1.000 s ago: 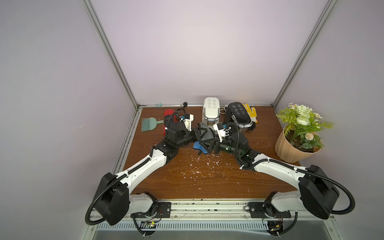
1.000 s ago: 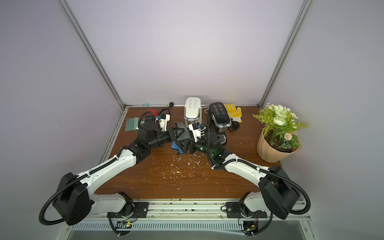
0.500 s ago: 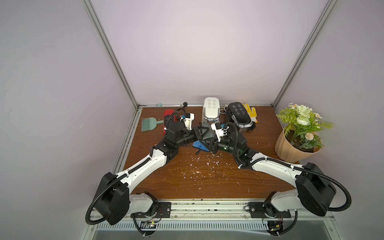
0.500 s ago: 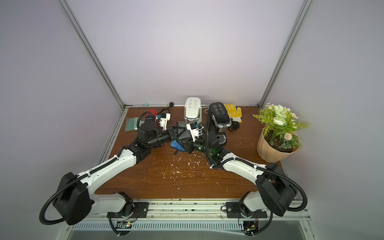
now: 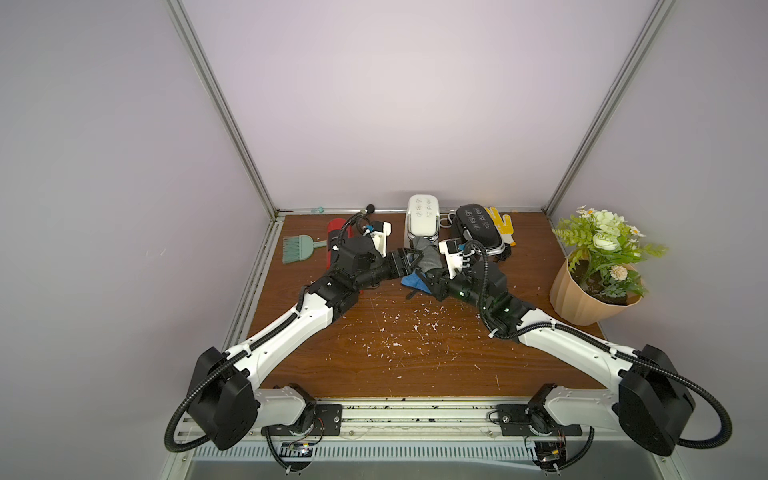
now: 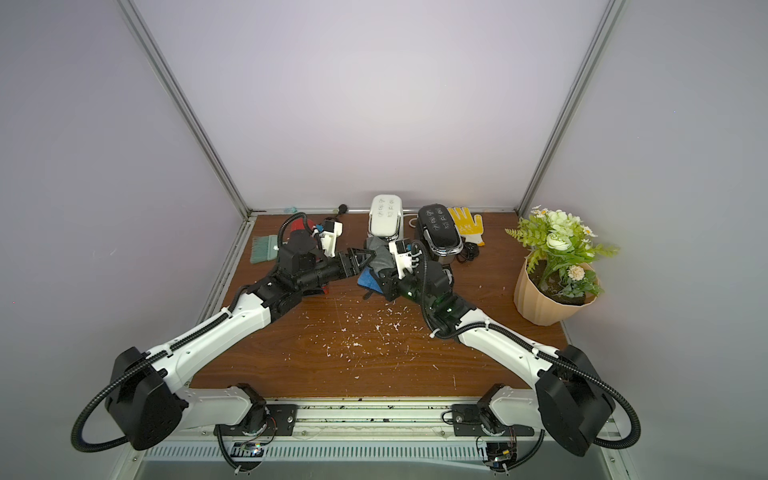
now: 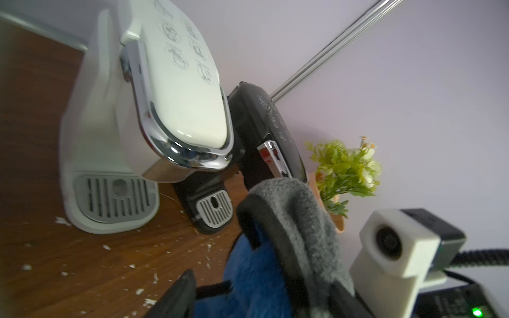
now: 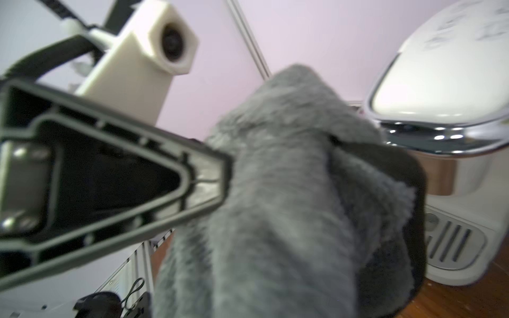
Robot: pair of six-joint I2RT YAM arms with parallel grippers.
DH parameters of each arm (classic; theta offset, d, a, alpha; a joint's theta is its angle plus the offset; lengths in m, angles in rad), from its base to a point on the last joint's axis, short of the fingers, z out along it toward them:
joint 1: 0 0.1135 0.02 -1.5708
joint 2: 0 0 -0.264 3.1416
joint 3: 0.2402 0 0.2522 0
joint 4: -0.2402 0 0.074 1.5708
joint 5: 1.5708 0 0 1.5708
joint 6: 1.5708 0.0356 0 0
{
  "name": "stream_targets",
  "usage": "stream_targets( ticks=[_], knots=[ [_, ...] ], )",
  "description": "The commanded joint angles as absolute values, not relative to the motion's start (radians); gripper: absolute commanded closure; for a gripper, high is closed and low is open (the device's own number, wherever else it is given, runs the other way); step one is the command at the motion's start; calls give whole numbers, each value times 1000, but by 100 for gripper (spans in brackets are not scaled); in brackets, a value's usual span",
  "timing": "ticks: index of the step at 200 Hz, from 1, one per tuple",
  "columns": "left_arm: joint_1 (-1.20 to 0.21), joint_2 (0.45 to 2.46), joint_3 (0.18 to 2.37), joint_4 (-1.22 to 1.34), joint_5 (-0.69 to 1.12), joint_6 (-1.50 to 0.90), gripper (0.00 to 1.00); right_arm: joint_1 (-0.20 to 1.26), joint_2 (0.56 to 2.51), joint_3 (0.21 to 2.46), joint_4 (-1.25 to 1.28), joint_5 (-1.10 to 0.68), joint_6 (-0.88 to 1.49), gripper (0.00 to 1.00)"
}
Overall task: Wipe the surface of a coffee machine
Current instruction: Adjust the cleaning item, then adjust the coffee machine at the center of the board.
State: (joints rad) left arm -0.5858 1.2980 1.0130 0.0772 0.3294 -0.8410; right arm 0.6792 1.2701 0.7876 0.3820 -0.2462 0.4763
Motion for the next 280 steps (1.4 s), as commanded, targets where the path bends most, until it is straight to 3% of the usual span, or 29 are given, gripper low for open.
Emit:
stream_targets(
  ticks=[1, 39, 102, 169, 201, 280],
  knots=[
    [-551, 1264, 1031, -87, 194, -774, 19, 608, 1227, 863, 375, -146, 475, 100],
    [-519, 1238, 1007, -110, 140, -757, 15, 542, 1253, 962, 231, -38, 412, 100],
    [-519, 1358, 1065, -101, 94, -704, 15, 461, 1583, 1464, -82, 163, 310, 100],
    [-505, 1596, 1306, -94, 137, -634, 15, 440, 1977, 1931, -314, 87, 293, 97],
    [-494, 1702, 1402, -87, 146, -627, 14, 441, 2009, 1919, -298, -12, 289, 93],
    [-491, 1920, 1689, -87, 218, -626, 16, 443, 1919, 1687, -134, -241, 341, 92]
  ],
)
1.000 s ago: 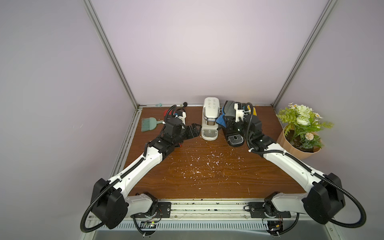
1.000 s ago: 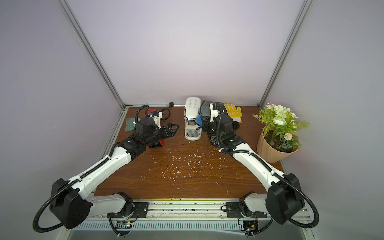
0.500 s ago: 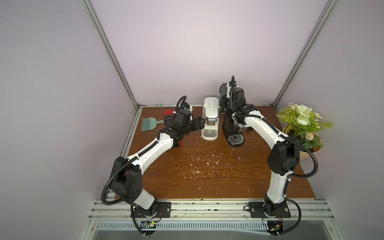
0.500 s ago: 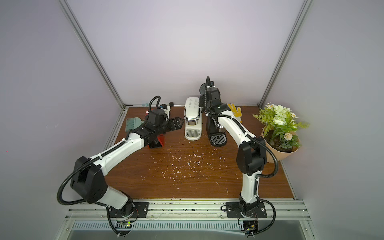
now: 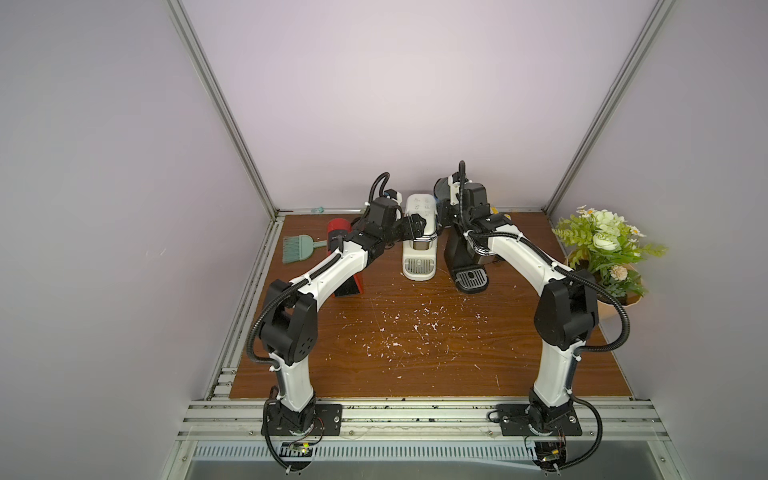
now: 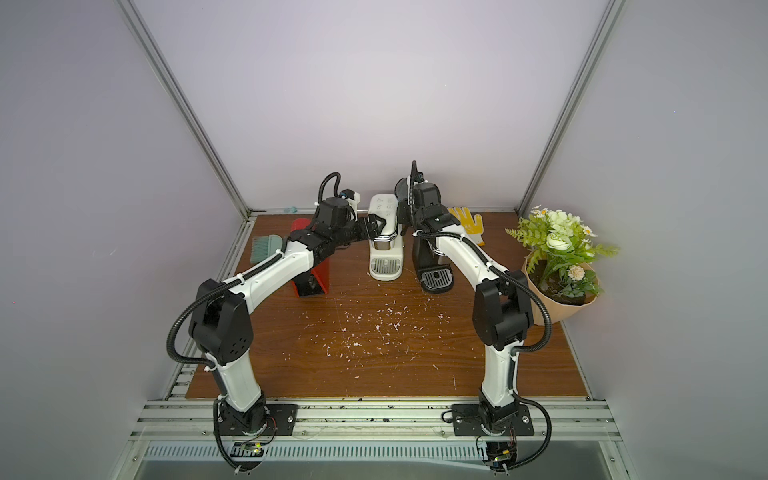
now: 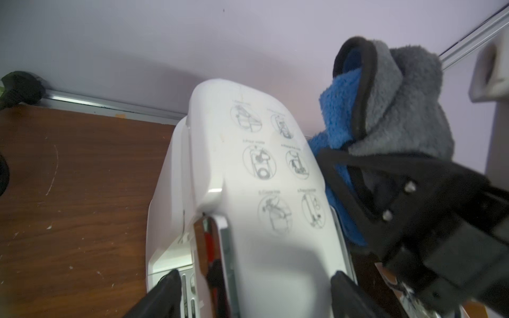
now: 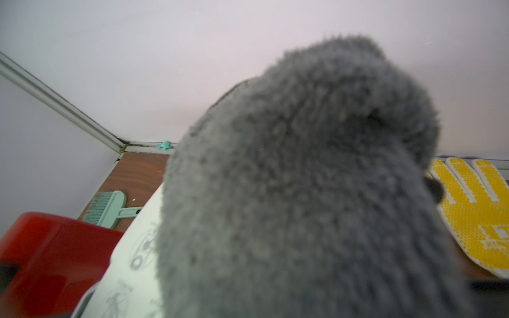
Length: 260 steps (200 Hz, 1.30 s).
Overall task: Wipe the surface of a coffee machine
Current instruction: Adjust the coffee machine at the center of the board.
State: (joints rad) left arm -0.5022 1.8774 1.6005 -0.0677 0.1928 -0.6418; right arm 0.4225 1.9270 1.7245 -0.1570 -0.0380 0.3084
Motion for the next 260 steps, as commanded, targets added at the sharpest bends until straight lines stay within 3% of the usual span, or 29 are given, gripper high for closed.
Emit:
stream_targets(
  ticks=[1, 74, 192, 260],
  knots=[
    [-490, 1921, 1691, -87, 219, -626, 16, 444, 1920, 1686, -133, -246, 341, 92],
    [-491, 1927, 1830, -136, 227, -631, 16, 459, 1925, 1661, -58, -494, 400, 92],
    [-484, 1845, 1845, -197, 183, -601, 17, 545, 1792, 1470, 89, -561, 498, 92],
    [-477, 1746, 1763, -301, 106, -527, 16, 507, 1667, 1405, -47, -254, 333, 91]
  ],
)
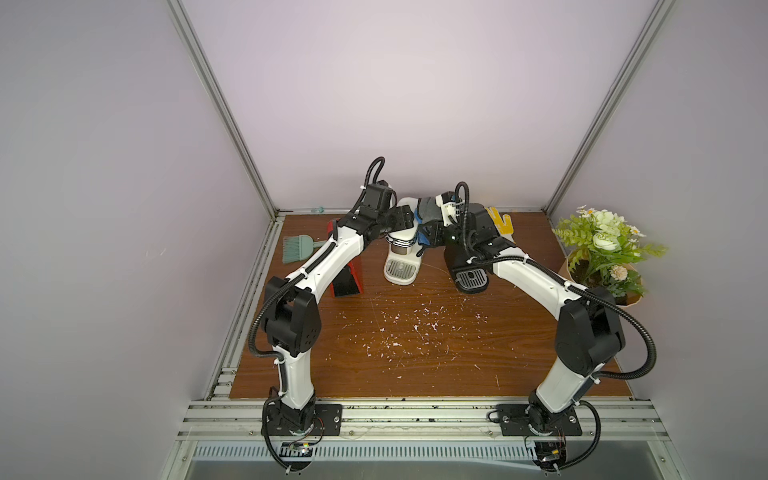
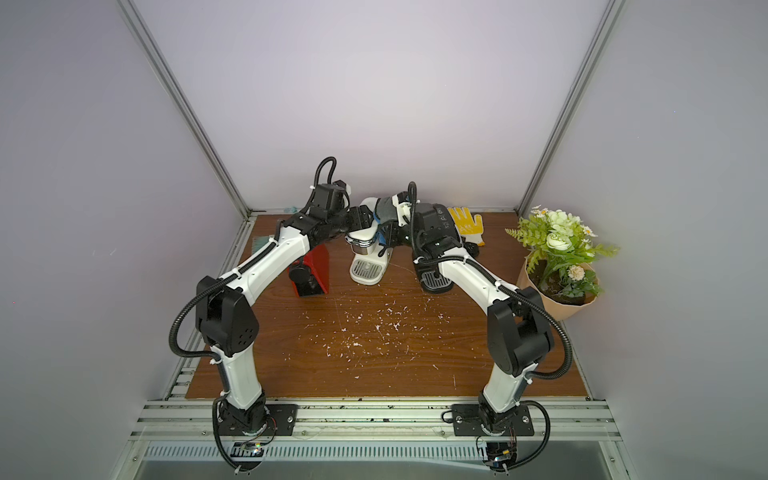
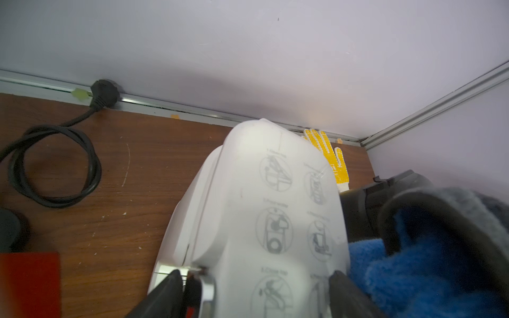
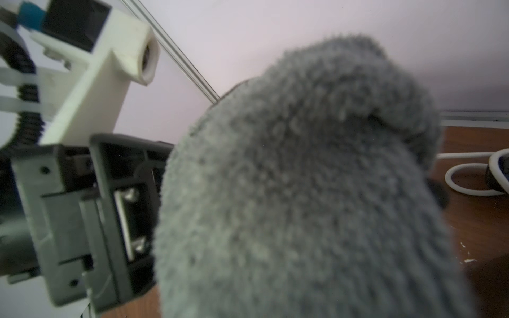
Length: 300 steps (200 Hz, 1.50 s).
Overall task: Wipe the surface of a coffee machine
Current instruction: Adjust the coffee machine at the center of the board, then wipe the dirt from the surface of the coffee machine.
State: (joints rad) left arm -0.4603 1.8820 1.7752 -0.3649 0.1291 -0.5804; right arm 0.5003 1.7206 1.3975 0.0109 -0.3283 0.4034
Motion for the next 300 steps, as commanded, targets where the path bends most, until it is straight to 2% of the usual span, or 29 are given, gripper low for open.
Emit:
stream_targets(
  ticks=[1, 30, 75, 125, 195, 243, 300],
  knots=[
    [-477, 1744, 1761, -301, 105, -526, 16, 507, 1667, 1405, -48, -252, 332, 91],
    [-477, 1698, 1703, -308, 85, -507, 16, 484, 1660, 1417, -18, -186, 332, 91],
    [-476, 1621, 1612, -322, 65, -489, 16, 465, 1784, 1453, 12, -141, 360, 91],
    [-477, 1483, 1334, -205, 20, -505, 16, 465, 1864, 1314, 230, -291, 451, 91],
    [-477, 1440, 1173, -171, 42, -517, 17, 463, 1891, 1153, 485, -378, 573, 91],
    [-476, 1427, 1095, -137, 48, -518, 17, 461, 1967, 1149, 470, -337, 540, 91],
    [-477, 1390, 958, -64, -26, -468, 17, 459, 2015, 1126, 457, -294, 503, 90]
  ],
)
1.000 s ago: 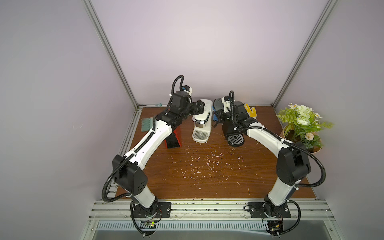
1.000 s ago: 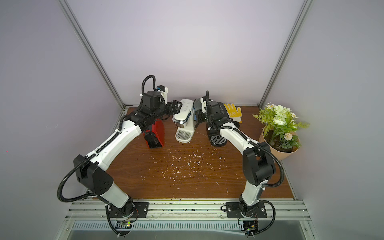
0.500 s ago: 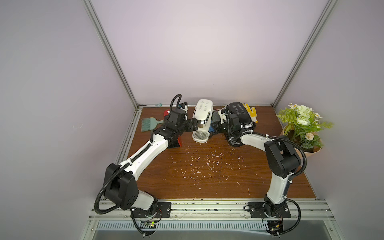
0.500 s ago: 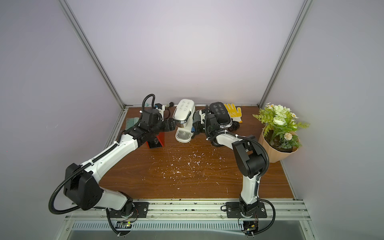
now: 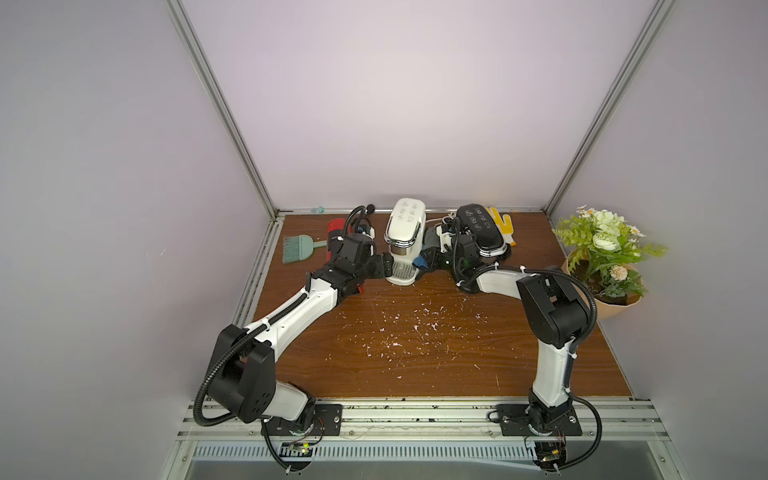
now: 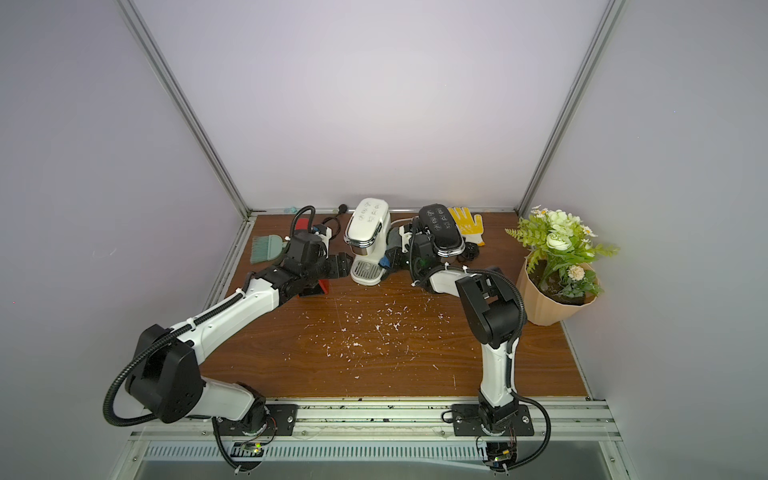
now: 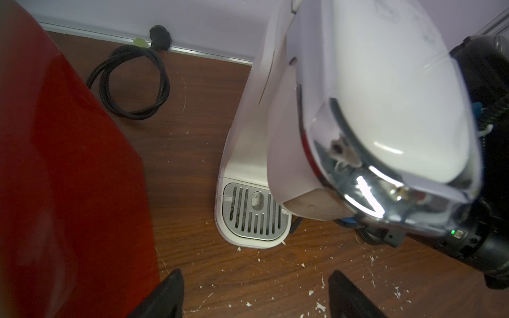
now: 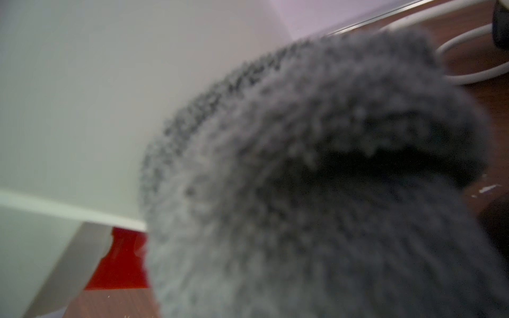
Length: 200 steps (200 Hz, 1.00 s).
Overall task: Wipe the surface of a coffee machine
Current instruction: Wipe the dirt from the surface of the coffee machine.
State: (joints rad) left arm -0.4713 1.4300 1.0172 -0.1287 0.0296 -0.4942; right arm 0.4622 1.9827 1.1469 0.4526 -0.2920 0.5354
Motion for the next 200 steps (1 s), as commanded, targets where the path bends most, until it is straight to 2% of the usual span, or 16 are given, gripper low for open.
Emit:
stream_targets(
  ticks=[1, 97, 200],
  knots=[
    [-477, 1389, 955, -62, -27, -469, 17, 459, 2016, 1127, 457, -295, 503, 90],
    [-477, 1350, 683, 176, -103, -441, 17, 458, 2082, 1141, 413, -287, 467, 89],
    [-477, 1286, 597, 254, -94, -397, 18, 478, 1864, 1259, 362, -296, 522, 88]
  ],
)
